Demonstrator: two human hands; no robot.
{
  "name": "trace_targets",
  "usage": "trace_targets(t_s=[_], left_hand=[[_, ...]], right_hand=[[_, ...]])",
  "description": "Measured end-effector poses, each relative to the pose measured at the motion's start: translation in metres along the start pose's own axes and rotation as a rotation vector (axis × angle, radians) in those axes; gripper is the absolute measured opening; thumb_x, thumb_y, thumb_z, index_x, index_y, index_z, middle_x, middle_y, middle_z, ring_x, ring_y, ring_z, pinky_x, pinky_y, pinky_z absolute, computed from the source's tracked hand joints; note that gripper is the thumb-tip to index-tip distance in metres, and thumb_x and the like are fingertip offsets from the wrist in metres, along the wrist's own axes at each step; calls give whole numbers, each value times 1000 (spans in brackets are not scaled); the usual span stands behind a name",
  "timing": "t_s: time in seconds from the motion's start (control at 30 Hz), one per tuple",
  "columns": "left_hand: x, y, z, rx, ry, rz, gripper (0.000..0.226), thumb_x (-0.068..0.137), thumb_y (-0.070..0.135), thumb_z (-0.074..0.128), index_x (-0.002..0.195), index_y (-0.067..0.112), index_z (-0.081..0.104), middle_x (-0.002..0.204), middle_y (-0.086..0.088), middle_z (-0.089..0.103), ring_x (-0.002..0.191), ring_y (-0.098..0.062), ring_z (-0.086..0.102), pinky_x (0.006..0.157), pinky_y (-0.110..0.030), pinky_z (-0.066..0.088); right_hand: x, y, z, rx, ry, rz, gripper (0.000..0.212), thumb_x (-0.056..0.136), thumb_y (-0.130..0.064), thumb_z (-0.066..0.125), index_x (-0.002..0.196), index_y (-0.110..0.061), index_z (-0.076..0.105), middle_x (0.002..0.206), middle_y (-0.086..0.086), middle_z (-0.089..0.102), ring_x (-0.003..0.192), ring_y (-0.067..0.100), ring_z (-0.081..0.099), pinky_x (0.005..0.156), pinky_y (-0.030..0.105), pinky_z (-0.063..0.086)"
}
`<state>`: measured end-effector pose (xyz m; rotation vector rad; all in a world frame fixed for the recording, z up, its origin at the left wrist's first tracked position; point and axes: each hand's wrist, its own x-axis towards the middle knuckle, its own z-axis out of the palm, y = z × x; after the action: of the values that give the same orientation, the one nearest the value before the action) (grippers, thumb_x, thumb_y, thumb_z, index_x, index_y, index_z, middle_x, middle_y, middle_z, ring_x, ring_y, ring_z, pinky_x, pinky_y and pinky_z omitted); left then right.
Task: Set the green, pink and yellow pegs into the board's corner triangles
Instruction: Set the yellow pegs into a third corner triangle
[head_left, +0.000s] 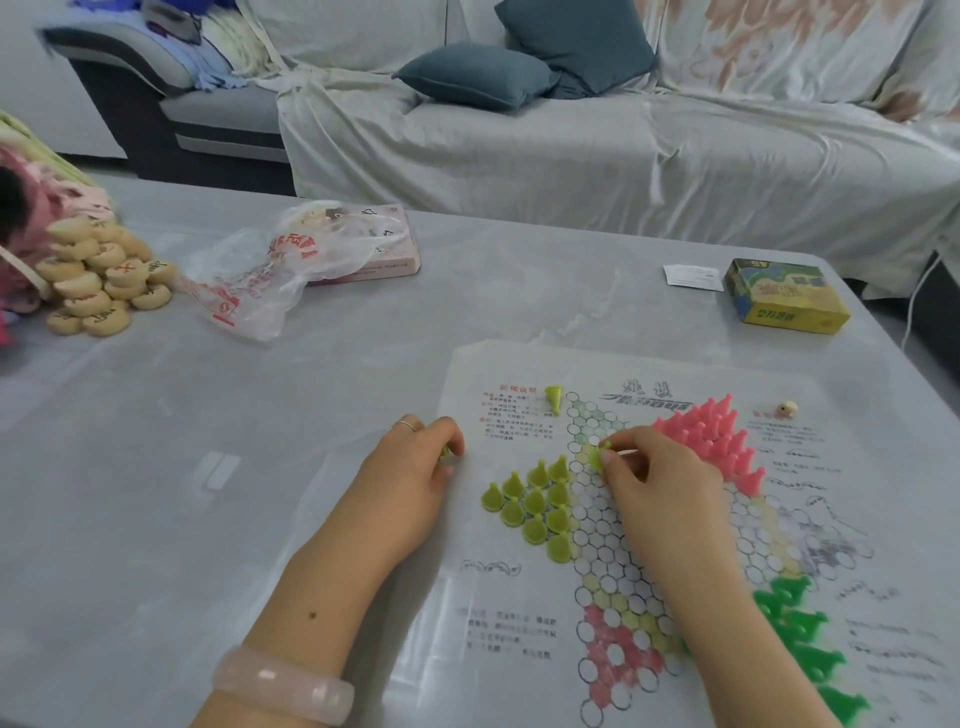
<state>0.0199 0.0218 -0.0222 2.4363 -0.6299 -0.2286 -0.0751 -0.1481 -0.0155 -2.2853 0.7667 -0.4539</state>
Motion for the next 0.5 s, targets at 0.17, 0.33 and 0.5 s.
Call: trace_targets(t_s=[0.17,0.33,0.5], left_hand=[[-5,1,-3,3,-34,3,22,92,9,39,103,20,54,99,-3,47,93,-21,52,82,-30,43],[-10,3,-6,-5,4,23,19,94,14,38,104,21,53,92,2,48,88,-15,48,73,-22,34],[-11,6,-6,-29,32,38,20,95,15,39,106,21,54,95,3,49,87,-12,48,73,-20,33]], right_hand=[[-3,0,5,-86,-3,-71,18,88,-21,53,100,-20,66,88,-5,66,72,6,51,57,10,32],[-3,1,10,-109,-4,-73,19,89,-23,52,103,-22,65,95,-2,67,80,9,52,69,22,37],[-2,1,13,-137,13,-68,20,89,-24,52,104,-23,65,91,-3,66,77,10,50,61,23,35]])
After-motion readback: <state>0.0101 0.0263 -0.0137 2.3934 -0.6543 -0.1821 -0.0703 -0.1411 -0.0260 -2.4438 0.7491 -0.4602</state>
